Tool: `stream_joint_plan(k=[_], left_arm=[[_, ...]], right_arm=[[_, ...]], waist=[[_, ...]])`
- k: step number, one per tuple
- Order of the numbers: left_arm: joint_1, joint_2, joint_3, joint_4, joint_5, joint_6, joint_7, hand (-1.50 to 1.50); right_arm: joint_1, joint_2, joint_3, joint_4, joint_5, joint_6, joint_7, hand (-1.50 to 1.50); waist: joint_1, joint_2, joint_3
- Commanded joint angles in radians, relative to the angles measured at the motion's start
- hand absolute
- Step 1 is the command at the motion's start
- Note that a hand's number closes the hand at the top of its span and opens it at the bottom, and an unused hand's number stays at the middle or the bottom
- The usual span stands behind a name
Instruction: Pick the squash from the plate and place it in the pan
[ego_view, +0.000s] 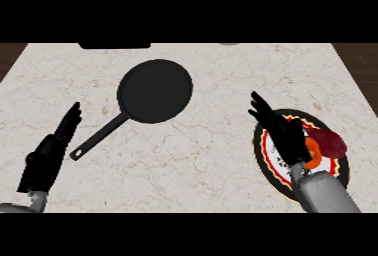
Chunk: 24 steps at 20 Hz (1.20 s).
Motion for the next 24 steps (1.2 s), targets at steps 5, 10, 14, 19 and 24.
stream_joint_plan(k=[5, 10, 14, 19, 24], left_arm=[[0.052, -0.008, 0.013, -0.005, -0.034, 0.039, 0.014, 0.0], [0.107, -0.038, 0.006, 0.014, -0.004, 0.034, 0.022, 0.0], [0.101, -0.048, -0.019, -0.017, -0.044, 0.04, 0.043, 0.0], [0.087, -0.055, -0.012, -0.017, -0.051, 0.037, 0.046, 0.0], [0.012, -0.051, 0.023, 0.014, -0.042, 0.005, 0.107, 0.0]], right_arm=[[-0.074, -0.11, -0.222, -0.174, -0.254, 0.276, -0.253, -1.5], [0.129, -0.253, -0.458, -0.031, -0.216, 0.165, -0.323, -1.5], [0.174, -0.452, -0.505, 0.083, -0.147, 0.377, -0.421, -1.5], [0.184, -0.62, -0.501, 0.09, 0.031, 0.432, -0.549, -1.5], [0.136, -0.688, -0.433, 0.071, 0.112, 0.537, -0.569, -1.5]], waist=[[0.024, 0.028, 0.005], [-0.02, 0.032, 0.005], [0.013, 0.036, 0.003], [0.02, 0.034, 0.002], [0.023, 0.036, 0.001]])
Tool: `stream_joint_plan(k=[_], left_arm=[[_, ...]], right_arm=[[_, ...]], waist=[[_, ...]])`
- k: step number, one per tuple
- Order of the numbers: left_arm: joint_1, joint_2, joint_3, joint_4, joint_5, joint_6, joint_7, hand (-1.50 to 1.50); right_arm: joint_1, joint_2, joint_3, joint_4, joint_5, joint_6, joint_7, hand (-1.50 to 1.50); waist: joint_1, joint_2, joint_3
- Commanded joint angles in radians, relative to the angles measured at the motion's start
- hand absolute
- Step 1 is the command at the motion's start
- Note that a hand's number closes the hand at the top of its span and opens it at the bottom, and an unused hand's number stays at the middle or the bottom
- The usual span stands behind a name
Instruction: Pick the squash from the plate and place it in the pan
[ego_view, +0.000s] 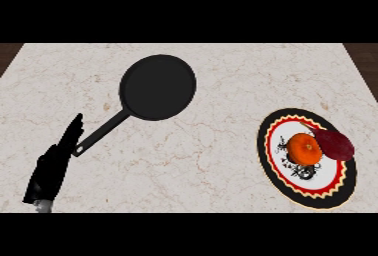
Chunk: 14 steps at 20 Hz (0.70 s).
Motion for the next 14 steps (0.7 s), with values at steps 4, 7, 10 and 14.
stream_joint_plan(k=[4, 7, 10, 14], left_arm=[[-0.006, -0.025, 0.012, 0.001, -0.021, -0.014, 0.024, 0.0], [0.056, -0.015, 0.028, -0.002, -0.005, -0.044, -0.03, 0.0], [0.038, -0.047, 0.022, 0.007, -0.035, -0.04, -0.019, 0.0], [0.092, -0.042, 0.036, -0.034, -0.054, -0.051, -0.027, 0.0]], right_arm=[[-0.056, -0.095, 0.054, -0.065, 0.075, 0.159, 0.016, -1.5], [-0.07, -0.063, 0.112, -0.234, 0.096, 0.136, 0.184, -1.5], [-0.121, -0.069, 0.11, -0.248, 0.106, 0.175, 0.291, -1.5], [-0.08, -0.023, 0.146, -0.354, 0.12, 0.206, 0.41, -1.5]], waist=[[0.006, -0.001, -0.001], [0.008, -0.003, -0.002], [0.008, -0.001, -0.002], [0.005, -0.004, -0.001]])
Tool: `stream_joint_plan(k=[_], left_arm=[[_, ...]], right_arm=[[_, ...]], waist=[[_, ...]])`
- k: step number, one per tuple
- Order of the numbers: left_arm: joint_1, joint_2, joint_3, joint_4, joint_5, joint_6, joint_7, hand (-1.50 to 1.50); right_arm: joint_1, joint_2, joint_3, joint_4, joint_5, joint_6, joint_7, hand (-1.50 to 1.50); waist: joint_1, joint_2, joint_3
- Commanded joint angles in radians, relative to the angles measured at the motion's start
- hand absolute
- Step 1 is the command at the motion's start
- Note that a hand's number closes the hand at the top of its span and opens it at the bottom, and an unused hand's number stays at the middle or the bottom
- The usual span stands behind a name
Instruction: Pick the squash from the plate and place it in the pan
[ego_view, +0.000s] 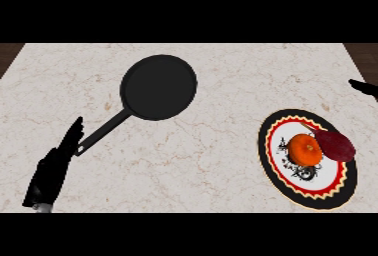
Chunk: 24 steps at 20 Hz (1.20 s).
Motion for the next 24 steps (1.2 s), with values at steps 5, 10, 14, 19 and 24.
stream_joint_plan(k=[5, 10, 14, 19, 24], left_arm=[[-0.032, -0.063, 0.014, 0.018, -0.051, 0.002, 0.001, 0.0], [0.002, -0.047, 0.016, -0.028, -0.054, -0.017, 0.026, 0.0], [-0.024, -0.078, 0.03, 0.004, -0.073, -0.033, 0.04, 0.0], [0.018, -0.085, 0.063, -0.036, -0.115, -0.049, 0.029, 0.0], [0.031, -0.145, 0.042, 0.004, -0.133, -0.055, -0.003, 0.0]], right_arm=[[-0.07, 0.032, 0.072, -0.076, 0.093, 0.099, 0.175, -1.5], [-0.037, 0.01, 0.138, -0.232, 0.139, 0.161, 0.344, -1.5], [-0.055, 0.073, 0.153, -0.216, 0.199, 0.195, 0.404, -1.5], [-0.04, 0.135, 0.137, -0.174, 0.29, 0.235, 0.337, -1.5], [-0.002, 0.225, 0.231, -0.215, 0.425, 0.186, 0.418, -1.5]], waist=[[0.001, 0.002, 0.0], [-0.004, -0.002, 0.0], [-0.002, 0.001, 0.0], [0.001, 0.001, 0.001], [0.0, 0.001, 0.001]])
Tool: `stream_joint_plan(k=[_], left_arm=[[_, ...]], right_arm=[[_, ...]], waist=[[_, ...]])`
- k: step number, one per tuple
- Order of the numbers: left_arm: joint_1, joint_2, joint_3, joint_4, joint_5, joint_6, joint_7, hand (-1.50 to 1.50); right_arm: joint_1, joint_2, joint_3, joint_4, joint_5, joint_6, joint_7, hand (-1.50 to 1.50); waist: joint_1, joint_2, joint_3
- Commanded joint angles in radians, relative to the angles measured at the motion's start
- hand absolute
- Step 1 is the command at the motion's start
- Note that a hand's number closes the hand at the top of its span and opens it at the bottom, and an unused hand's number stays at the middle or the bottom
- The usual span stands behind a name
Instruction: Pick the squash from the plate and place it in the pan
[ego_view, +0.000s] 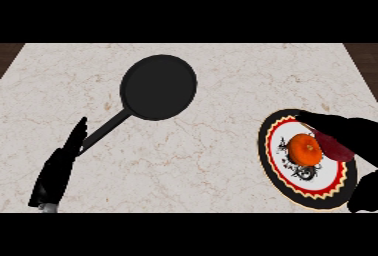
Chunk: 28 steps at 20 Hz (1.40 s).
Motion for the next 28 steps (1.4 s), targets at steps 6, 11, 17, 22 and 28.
stream_joint_plan(k=[6, 11, 17, 22, 28], left_arm=[[-0.004, -0.056, 0.03, 0.008, -0.07, -0.015, -0.006, 0.0], [0.029, -0.059, 0.063, -0.017, -0.071, -0.064, 0.0, 0.0], [0.002, -0.078, 0.114, 0.051, -0.073, -0.101, -0.038, 0.0], [-0.032, -0.127, 0.098, 0.1, -0.128, -0.09, -0.079, 0.0], [-0.02, -0.138, 0.131, 0.037, -0.152, -0.118, -0.017, 0.0]], right_arm=[[0.022, 0.06, -0.011, 0.055, 0.169, 0.038, -0.045, -1.5], [0.018, 0.122, 0.013, 0.112, 0.266, 0.034, -0.06, -1.5], [0.083, 0.143, 0.018, 0.104, 0.356, 0.003, -0.117, -1.5], [0.021, 0.196, 0.026, 0.247, 0.426, -0.037, -0.166, -1.5], [0.021, 0.262, 0.0, 0.195, 0.482, 0.013, -0.125, -1.5]], waist=[[-0.001, 0.001, 0.0], [0.001, 0.001, 0.0], [-0.004, 0.001, 0.0], [0.0, 0.002, 0.0], [-0.002, 0.001, 0.0]])
